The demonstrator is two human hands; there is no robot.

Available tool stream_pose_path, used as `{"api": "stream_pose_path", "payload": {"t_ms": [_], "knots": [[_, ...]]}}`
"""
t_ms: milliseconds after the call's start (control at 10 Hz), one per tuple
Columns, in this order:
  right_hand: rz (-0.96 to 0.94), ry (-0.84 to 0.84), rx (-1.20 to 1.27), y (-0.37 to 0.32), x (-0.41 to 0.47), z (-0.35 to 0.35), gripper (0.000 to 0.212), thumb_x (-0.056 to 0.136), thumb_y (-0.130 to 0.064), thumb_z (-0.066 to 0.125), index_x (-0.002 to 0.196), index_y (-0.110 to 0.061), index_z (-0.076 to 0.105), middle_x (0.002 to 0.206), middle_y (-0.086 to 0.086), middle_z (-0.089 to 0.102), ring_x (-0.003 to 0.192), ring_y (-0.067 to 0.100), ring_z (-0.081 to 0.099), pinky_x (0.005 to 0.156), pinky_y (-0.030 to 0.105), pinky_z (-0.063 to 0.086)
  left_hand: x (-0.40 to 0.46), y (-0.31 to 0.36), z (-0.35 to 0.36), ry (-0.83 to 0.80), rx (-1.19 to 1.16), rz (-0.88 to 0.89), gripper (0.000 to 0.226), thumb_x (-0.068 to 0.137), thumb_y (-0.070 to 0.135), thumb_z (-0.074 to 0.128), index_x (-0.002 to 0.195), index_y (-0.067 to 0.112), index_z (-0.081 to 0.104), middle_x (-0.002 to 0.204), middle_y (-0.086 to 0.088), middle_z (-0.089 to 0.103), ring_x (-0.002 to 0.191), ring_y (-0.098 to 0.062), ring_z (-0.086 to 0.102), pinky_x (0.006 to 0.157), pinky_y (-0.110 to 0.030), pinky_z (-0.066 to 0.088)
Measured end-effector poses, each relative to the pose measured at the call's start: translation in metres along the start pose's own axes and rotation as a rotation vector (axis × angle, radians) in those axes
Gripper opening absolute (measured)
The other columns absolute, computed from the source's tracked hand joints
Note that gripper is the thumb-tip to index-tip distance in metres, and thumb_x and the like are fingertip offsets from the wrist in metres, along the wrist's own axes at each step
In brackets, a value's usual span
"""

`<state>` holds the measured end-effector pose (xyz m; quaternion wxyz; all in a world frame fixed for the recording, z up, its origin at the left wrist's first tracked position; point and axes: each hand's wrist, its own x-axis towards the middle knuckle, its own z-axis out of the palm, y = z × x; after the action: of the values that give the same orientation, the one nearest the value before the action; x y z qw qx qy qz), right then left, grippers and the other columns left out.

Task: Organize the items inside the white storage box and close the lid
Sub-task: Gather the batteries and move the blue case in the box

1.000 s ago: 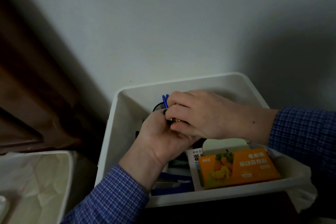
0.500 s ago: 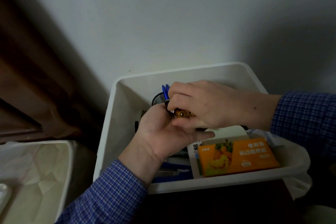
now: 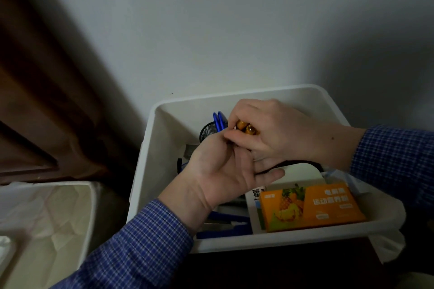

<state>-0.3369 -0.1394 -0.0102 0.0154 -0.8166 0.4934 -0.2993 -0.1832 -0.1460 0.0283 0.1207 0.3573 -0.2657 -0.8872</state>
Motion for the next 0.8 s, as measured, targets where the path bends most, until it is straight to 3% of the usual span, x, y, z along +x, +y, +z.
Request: {"api": "stream_pose_path", "payload": {"t_ms": [100,200,300,400,500,600,800], "knots": [[0.212,0.064,0.038,0.007,0.002,-0.003,0.018,0.098,-0.028,0.061,0.09,-0.012,0.065,0.073,-0.008,0.062,0.061,0.007,0.057,0.058,0.015,0.041,0.012,0.013,-0.029,-0.107,0.013,-0.081,0.079,0.1,0.06,0.015,0.155,0.006,0.029,0.152,-0.027,0.037,0.139,-0.045,0.038,0.113,-0.051,0.033],[0.498,0.031,0.037,0.023,-0.002,0.0,0.022,0.1,-0.035,0.056,0.09,-0.017,0.062,0.06,-0.008,0.061,0.052,0.008,0.06,0.043,0.016,0.04,0.012,0.03,-0.057,0.213,0.358,0.132,0.062,0.098,0.055,0.035,0.122,0.003,0.058,0.101,-0.02,0.074,0.083,-0.03,0.069,0.08,-0.041,0.054],[0.553,-0.145,-0.092,0.043,-0.009,0.015,0.022,0.101,-0.038,0.052,0.089,-0.022,0.059,0.058,-0.009,0.058,0.049,0.005,0.06,0.042,0.015,0.039,0.015,0.037,-0.077,0.57,1.041,0.424,0.032,0.089,0.043,0.052,0.099,0.015,0.063,0.078,-0.004,0.075,0.066,-0.018,0.064,0.065,-0.034,0.053],[0.509,-0.409,-0.213,0.061,-0.015,0.045,0.019,0.102,-0.038,0.05,0.092,-0.022,0.056,0.072,-0.008,0.058,0.064,0.013,0.059,0.051,0.024,0.035,0.03,0.027,-0.082,0.529,1.63,0.329,0.019,0.086,0.04,0.057,0.086,0.021,0.056,0.079,0.0,0.065,0.07,-0.015,0.062,0.06,-0.03,0.05],[0.46,-0.52,-0.327,0.076,-0.019,0.069,0.017,0.101,-0.038,0.051,0.095,-0.022,0.053,0.073,-0.007,0.056,0.069,0.017,0.059,0.051,0.024,0.031,0.048,0.017,-0.082,0.431,1.831,0.166,0.032,0.089,0.038,0.057,0.065,0.018,0.051,0.064,0.001,0.057,0.056,-0.014,0.053,0.049,-0.027,0.037],[0.395,-0.573,-0.363,0.087,-0.018,0.08,0.021,0.101,-0.041,0.049,0.1,-0.02,0.054,0.085,0.003,0.064,0.072,0.021,0.061,0.061,0.032,0.046,0.055,0.015,-0.081,0.454,1.859,0.185,0.036,0.09,0.034,0.055,0.06,0.016,0.048,0.06,0.0,0.053,0.053,-0.015,0.05,0.047,-0.027,0.033],[0.324,-0.632,-0.347,0.094,-0.014,0.088,0.032,0.1,-0.04,0.046,0.118,-0.015,0.057,0.099,0.008,0.06,0.085,0.026,0.061,0.073,0.035,0.049,0.064,-0.003,-0.061,0.122,1.786,0.12,0.027,0.093,0.017,0.051,0.066,0.013,0.052,0.068,-0.003,0.056,0.059,-0.013,0.051,0.048,-0.023,0.035]]}}
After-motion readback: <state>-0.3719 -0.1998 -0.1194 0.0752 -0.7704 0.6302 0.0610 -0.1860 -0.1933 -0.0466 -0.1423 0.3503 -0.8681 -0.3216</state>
